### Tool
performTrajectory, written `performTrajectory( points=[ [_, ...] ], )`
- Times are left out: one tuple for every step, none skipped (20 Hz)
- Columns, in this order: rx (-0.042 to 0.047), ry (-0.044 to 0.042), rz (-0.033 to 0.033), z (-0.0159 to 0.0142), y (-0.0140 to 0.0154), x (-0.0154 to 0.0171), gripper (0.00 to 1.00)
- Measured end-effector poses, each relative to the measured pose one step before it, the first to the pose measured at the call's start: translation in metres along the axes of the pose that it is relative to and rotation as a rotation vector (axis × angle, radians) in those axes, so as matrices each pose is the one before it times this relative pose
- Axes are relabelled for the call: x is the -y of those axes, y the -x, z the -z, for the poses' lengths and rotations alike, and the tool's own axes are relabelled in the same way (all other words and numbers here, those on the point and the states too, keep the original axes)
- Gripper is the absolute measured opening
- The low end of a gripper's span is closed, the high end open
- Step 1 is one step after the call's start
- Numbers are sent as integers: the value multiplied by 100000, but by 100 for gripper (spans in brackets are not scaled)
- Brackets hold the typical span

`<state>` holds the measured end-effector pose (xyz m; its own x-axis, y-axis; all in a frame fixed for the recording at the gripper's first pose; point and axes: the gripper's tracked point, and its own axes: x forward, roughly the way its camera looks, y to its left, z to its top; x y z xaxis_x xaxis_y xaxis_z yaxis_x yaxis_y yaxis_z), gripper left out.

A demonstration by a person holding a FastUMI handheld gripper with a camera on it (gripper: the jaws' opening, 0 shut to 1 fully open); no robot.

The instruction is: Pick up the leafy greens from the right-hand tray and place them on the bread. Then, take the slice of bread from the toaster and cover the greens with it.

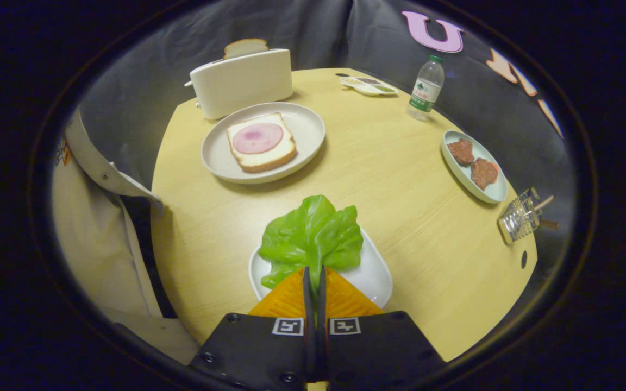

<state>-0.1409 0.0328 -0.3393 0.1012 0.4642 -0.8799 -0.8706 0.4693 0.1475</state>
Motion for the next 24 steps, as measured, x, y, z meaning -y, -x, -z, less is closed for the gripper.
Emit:
performTrajectory(
  points=[
    [667, -724, 1516, -332, 311, -39, 4],
    [606, -809, 890, -324, 328, -29, 4],
    [816, -400, 1528, -387, 371, -22, 4],
    [569, -212, 951, -346, 309, -129, 4],
    [494, -116, 921, -450, 321, -76, 4],
    [635, -120, 842, -362, 262, -198, 4],
    [497, -52, 899, -504, 288, -91, 4],
    [633, -24, 1000, -459, 198, -114, 4],
    [699, -206, 782, -505, 79, -101, 4],
    [825, -289, 371, -435, 159, -368, 4],
    [790, -90, 295, -579, 156, -282, 4],
    [548, -94, 147, -397, 42, -418, 4],
    [384, 78, -481, -454, 141, -444, 4],
    [695, 690, 304, -415, -11, -366, 4],
    [593, 579, -238, -565, 9, -348, 4],
    [600, 124, -323, -435, -164, -462, 4],
    [789, 143, -349, -648, -145, -317, 4],
    [773, 289, 62, -522, -248, -297, 4],
    [700, 164, -366, -588, -132, -330, 4],
    [540, 151, -274, -604, -178, -370, 4],
    [221, 189, -781, -417, -147, -267, 4],
    [-421, -191, -769, -317, -382, -385, 4],
    [120, 560, -255, -362, -189, -224, 4],
    [-139, 584, -493, -454, -100, -161, 4]
  ],
)
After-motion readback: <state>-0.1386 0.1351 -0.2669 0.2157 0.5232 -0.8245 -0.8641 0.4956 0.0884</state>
